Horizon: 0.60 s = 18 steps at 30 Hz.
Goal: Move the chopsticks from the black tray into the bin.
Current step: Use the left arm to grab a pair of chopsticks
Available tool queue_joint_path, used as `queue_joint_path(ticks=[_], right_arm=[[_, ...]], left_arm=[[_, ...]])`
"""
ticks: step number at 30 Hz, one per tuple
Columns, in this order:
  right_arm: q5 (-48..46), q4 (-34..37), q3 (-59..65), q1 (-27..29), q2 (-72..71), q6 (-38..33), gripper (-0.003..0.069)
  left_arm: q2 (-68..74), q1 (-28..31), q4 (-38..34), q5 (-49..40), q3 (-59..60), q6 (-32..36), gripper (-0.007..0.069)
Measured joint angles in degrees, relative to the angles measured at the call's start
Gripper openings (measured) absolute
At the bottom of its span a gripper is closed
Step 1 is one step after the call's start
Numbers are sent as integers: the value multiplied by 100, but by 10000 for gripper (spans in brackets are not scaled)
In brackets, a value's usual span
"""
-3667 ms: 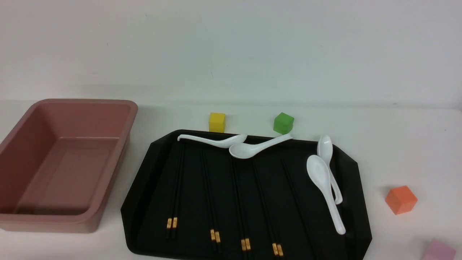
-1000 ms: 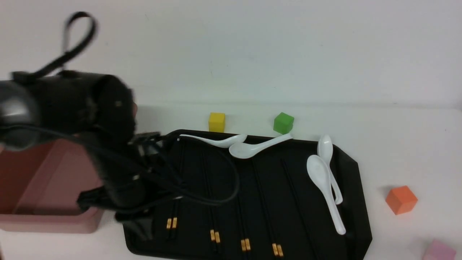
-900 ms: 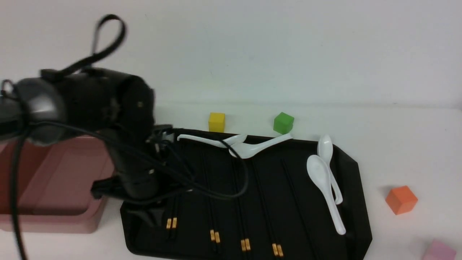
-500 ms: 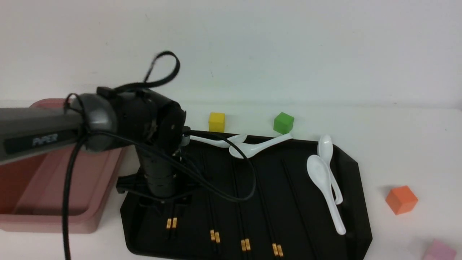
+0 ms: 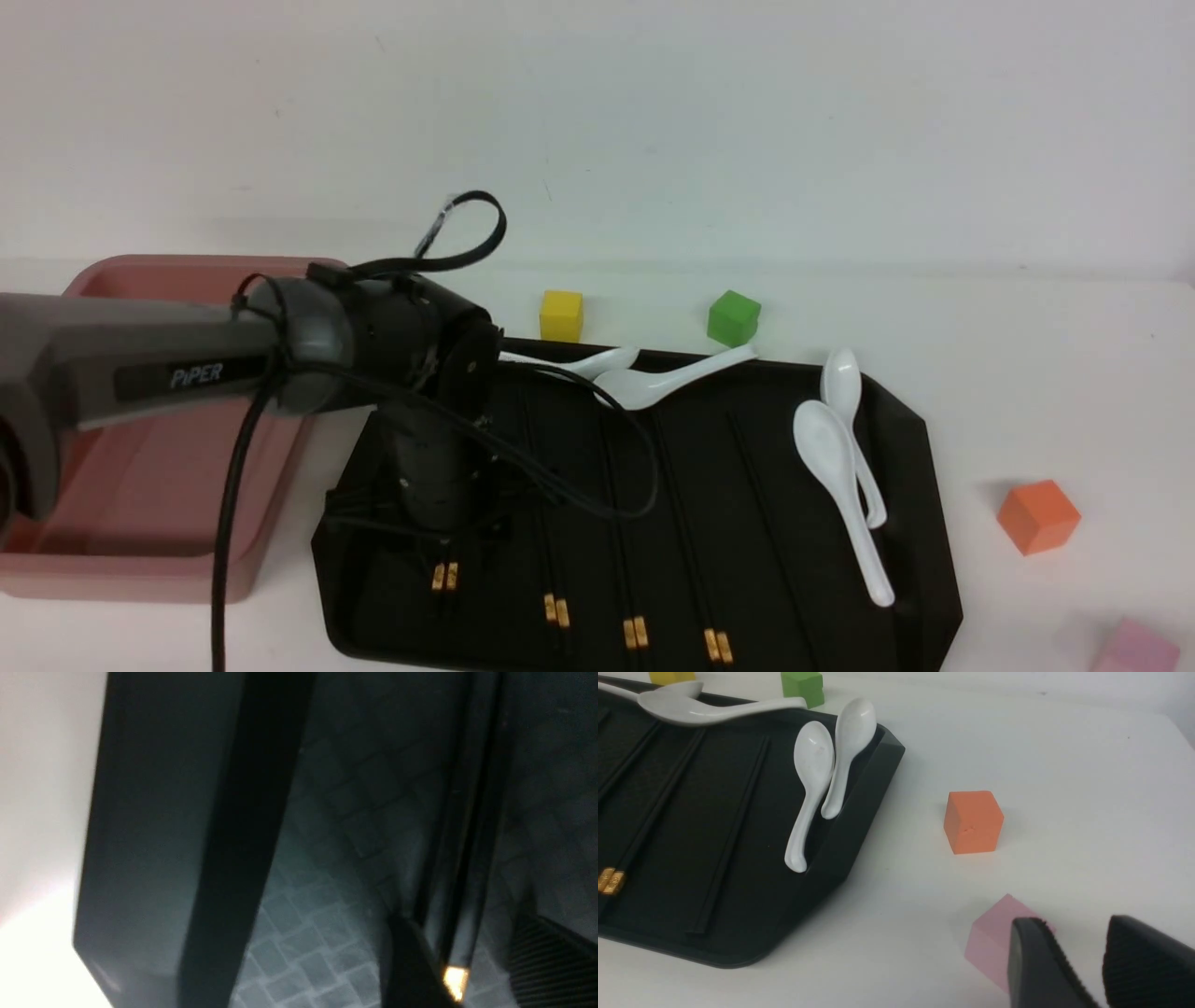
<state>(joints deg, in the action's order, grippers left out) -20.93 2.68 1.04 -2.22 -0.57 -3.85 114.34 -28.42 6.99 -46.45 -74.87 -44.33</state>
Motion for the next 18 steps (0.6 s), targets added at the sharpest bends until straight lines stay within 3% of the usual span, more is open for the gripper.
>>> queue_joint_path(ticks=[5,9,18], right_arm=[[0,0,0,0,0,0,240],[0,0,0,0,0,0,240],[0,0,0,0,0,0,240]], left_arm=[[59,0,12,-23,-50,-286,237],[69,-30,-6,0,-57,-304,125],[-330,-24,78,-63,-13,-299,123]])
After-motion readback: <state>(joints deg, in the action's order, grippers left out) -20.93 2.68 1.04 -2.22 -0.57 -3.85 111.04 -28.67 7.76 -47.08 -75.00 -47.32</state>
